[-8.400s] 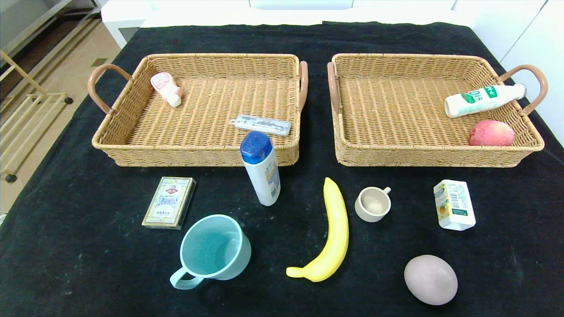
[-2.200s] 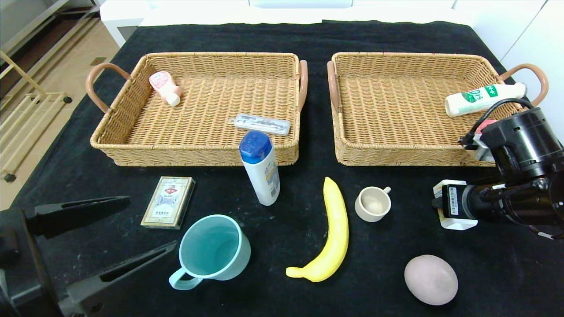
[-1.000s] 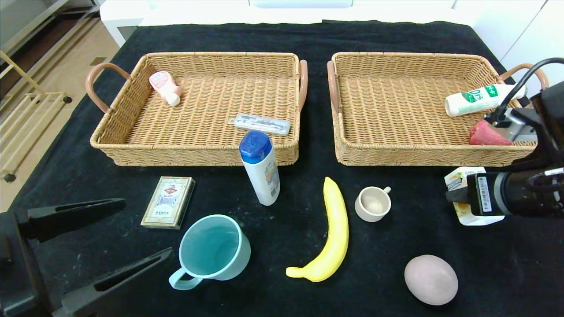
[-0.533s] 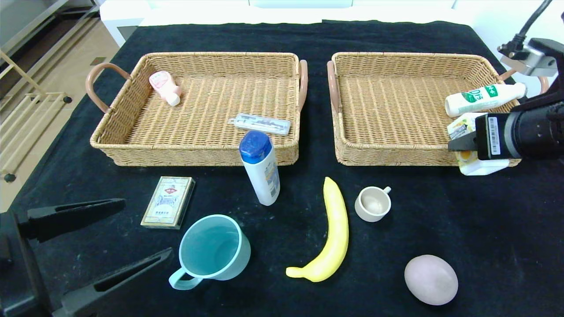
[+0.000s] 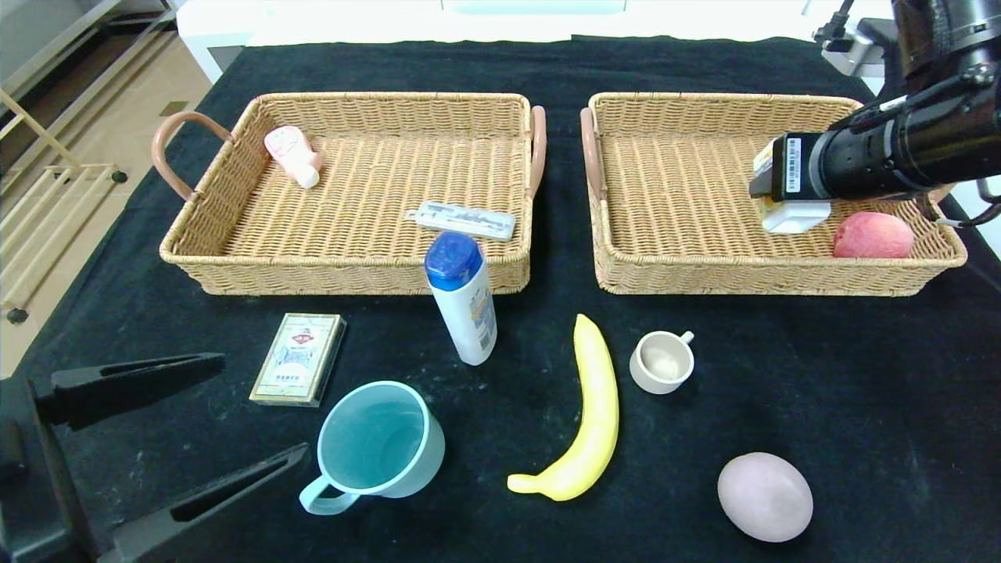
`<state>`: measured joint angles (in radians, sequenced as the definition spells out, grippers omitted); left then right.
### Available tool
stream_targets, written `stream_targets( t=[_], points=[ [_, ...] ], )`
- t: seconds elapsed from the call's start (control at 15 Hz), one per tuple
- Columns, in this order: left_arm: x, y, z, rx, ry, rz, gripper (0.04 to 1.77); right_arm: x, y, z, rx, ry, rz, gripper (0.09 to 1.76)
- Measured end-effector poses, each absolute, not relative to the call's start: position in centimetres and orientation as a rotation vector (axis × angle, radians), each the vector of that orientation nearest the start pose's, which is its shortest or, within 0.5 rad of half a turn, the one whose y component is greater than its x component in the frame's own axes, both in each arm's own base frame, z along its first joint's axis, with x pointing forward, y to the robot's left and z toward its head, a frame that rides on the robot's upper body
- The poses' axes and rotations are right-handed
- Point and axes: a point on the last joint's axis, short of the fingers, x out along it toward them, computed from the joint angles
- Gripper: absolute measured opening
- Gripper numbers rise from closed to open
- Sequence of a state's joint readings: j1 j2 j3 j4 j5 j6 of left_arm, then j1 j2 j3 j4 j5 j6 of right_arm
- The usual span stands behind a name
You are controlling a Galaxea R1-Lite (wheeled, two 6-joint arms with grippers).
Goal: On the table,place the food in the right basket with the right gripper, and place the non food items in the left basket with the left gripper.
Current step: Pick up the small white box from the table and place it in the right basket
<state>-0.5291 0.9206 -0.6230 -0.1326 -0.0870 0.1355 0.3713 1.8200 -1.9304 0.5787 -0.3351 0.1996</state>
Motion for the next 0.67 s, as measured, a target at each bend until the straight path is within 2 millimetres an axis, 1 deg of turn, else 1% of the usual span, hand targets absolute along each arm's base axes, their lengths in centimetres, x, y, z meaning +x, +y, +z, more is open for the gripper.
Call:
stream_targets(
  t=[0.27,0.47,0.67],
  points=[
    [9.4,-5.7,24.2,0.171,0.128,-0.629,1.72,35.2,11.3,33.1,0.082,0.313,-0.057,0.81],
    [9.4,-5.8,24.2,0.171,0.13,-0.63,1.72,36.6,11.5,31.8,0.069,0.322,-0.064,0.81],
    [9.4,-5.8,24.1,0.172,0.133,-0.63,1.72,37.1,11.7,31.2,0.062,0.34,-0.065,0.81]
  ],
)
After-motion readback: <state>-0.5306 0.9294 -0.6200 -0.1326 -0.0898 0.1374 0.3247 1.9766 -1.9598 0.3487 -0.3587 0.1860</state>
